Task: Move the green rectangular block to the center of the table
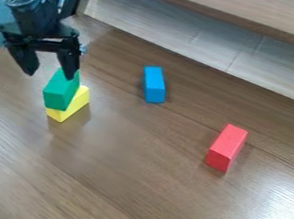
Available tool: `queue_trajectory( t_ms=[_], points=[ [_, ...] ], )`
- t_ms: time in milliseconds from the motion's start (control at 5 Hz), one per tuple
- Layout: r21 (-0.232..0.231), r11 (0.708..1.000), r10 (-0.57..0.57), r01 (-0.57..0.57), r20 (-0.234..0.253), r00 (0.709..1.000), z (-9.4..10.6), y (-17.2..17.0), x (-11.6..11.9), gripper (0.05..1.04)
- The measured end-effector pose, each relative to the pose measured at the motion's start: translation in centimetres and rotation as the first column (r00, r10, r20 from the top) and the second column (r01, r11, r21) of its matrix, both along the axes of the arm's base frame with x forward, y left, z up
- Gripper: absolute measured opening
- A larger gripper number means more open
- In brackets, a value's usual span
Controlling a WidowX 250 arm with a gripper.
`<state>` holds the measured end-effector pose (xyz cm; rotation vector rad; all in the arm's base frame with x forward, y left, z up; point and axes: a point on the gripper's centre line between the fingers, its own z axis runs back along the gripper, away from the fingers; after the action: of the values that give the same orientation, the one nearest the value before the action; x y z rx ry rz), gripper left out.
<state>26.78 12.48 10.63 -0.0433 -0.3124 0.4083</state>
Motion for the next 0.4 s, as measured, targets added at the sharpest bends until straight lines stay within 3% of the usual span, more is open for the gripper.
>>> queue_trajectory(
  t_ms=[400],
  points=[
    [-0.009, 1.0, 0.026, -0.026, -0.031, 0.999, -1.99, 0.59, 0.31, 1.0]
  ],
)
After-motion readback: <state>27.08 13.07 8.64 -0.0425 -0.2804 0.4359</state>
